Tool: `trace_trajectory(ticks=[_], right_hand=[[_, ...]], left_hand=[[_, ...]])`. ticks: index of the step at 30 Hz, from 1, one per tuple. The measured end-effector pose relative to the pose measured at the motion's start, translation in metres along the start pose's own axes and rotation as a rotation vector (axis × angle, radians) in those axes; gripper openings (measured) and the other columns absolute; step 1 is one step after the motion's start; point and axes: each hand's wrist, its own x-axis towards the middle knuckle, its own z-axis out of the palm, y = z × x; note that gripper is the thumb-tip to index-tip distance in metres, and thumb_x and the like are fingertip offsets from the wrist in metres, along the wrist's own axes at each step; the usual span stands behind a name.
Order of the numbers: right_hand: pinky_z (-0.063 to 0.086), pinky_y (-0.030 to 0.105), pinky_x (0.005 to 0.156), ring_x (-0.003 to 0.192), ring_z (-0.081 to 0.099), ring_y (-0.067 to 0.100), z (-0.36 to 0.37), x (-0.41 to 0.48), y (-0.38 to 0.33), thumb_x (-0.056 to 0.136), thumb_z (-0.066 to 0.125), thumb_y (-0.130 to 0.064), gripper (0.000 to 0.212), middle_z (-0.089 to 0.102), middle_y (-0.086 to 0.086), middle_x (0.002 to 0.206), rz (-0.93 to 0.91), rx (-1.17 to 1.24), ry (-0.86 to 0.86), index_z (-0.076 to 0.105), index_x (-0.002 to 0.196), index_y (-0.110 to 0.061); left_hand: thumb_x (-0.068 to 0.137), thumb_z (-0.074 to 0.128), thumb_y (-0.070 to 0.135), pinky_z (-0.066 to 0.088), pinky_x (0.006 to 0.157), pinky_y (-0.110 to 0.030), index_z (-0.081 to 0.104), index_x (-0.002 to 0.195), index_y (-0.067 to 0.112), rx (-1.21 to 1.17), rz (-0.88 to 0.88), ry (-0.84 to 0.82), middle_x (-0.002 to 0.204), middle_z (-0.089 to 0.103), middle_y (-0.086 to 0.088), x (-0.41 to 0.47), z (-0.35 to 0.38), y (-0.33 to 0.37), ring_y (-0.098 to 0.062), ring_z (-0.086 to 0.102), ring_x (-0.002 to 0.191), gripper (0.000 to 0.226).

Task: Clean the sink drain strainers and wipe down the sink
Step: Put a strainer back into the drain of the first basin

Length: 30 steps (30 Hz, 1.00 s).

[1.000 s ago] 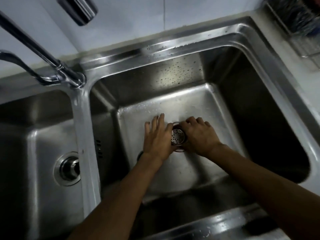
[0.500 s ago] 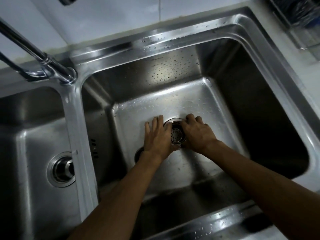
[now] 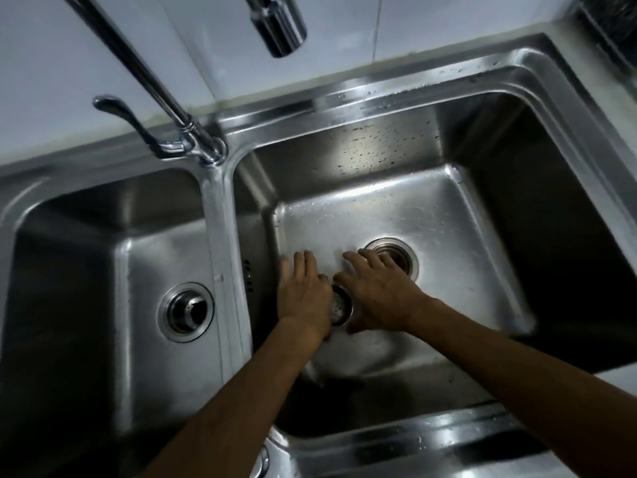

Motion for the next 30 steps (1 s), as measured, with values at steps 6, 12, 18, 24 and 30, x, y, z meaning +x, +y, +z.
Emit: trace_trajectory(ticks=[6,12,18,24,30], right_hand=[[0.035,0.051,0.112,0.143,0.032,0.037,0.001,-0.003,-0.004,0.075,0.058,-0.078,0.085,0.031,0.013,0.159,-0.042,-0.003,0.077,0.049,0.141,-0.024],[0.038,0.052,0.112,0.142,0.035,0.034,-0.022,-0.051,0.003,0.076,0.063,-0.072,0.083,0.035,0.011,0.158,-0.008,-0.003,0.171,0.049,0.143,-0.025],[0.039,0.048,0.109,0.14,0.038,0.034,-0.09,-0.096,-0.011,0.075,0.062,-0.072,0.085,0.035,0.01,0.158,-0.051,-0.112,0.25,0.048,0.144,-0.024],[0.042,0.049,0.107,0.134,0.044,0.035,-0.15,-0.1,-0.057,0.073,0.069,-0.068,0.086,0.044,0.012,0.151,-0.168,-0.171,0.344,0.051,0.142,-0.02],[0.037,0.049,0.112,0.139,0.038,0.033,-0.17,-0.063,-0.144,0.074,0.067,-0.069,0.087,0.038,0.011,0.155,-0.329,-0.199,0.344,0.048,0.145,-0.022]], left_hand=[[0.077,0.075,0.061,0.007,0.122,-0.058,0.061,0.133,0.023,-0.099,-0.03,0.077,0.155,0.03,-0.014,-0.009,0.004,-0.002,-0.033,0.024,0.145,0.069],[0.074,0.078,0.061,0.006,0.121,-0.059,0.053,0.143,0.029,-0.208,-0.055,0.22,0.162,0.023,-0.013,-0.045,-0.017,0.008,-0.032,0.019,0.151,0.081],[0.069,0.074,0.072,0.009,0.12,-0.058,0.044,0.15,0.036,-0.29,-0.135,0.34,0.164,0.023,-0.009,-0.104,-0.064,-0.001,-0.03,0.022,0.151,0.093],[0.066,0.074,0.075,0.009,0.119,-0.058,0.046,0.146,0.039,-0.319,-0.256,0.476,0.158,0.032,-0.005,-0.162,-0.087,-0.045,-0.027,0.027,0.147,0.092],[0.067,0.072,0.076,0.008,0.121,-0.062,0.043,0.149,0.038,-0.342,-0.418,0.406,0.165,0.025,-0.008,-0.215,-0.058,-0.117,-0.029,0.022,0.152,0.095]])
